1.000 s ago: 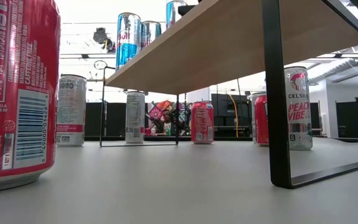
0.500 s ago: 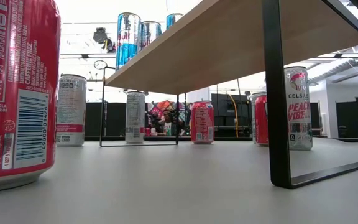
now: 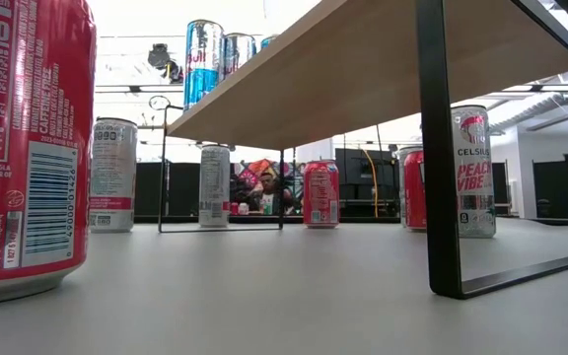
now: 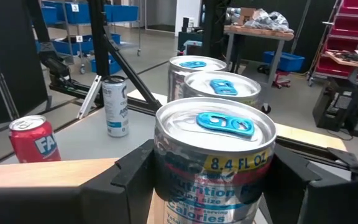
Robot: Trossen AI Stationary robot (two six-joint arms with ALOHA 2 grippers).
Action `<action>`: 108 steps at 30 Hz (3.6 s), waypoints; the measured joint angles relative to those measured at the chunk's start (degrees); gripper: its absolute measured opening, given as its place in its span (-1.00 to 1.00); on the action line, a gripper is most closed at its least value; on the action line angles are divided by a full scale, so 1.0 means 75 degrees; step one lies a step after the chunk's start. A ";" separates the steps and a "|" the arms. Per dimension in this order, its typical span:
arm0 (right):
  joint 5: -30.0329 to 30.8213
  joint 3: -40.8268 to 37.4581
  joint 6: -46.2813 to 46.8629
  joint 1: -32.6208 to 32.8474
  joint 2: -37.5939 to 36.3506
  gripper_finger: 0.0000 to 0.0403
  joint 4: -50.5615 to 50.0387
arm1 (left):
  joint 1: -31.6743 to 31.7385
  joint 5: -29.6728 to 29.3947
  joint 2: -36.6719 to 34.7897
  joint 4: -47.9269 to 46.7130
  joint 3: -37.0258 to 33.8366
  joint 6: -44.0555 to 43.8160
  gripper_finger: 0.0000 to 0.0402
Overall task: Place canned beverage on shelf
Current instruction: Put the silver soda can on the shelf aligned with the other silver soda cans
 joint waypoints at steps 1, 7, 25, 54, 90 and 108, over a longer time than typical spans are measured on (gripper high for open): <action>0.0000 0.0000 -0.0003 -0.0006 -0.0001 0.03 0.0000 | 0.0000 0.0000 0.0000 0.0000 0.0000 0.0003 0.78; 0.0006 0.0000 -0.0043 -0.0003 -0.0002 0.03 0.0059 | 0.0000 0.0002 0.0000 -0.0003 0.0000 0.0006 0.78; 0.0221 0.0000 0.0019 -0.0053 -0.0003 0.03 0.0276 | -0.0003 0.0003 0.0003 -0.0003 0.0000 0.0003 0.78; 0.0160 0.0000 0.0169 -0.0154 0.0303 0.03 0.0589 | -0.0006 0.0137 0.0006 0.0045 0.0000 -0.0020 0.78; 0.0446 -0.0003 0.0992 -0.0205 -0.0429 0.38 0.0045 | -0.0009 0.0289 0.0006 -0.0398 0.0000 -0.0511 0.78; 0.2440 -0.0009 -0.0213 -0.0061 -0.1989 0.36 -0.5518 | 0.0032 0.0286 0.0006 -0.0469 0.0000 -0.0597 0.78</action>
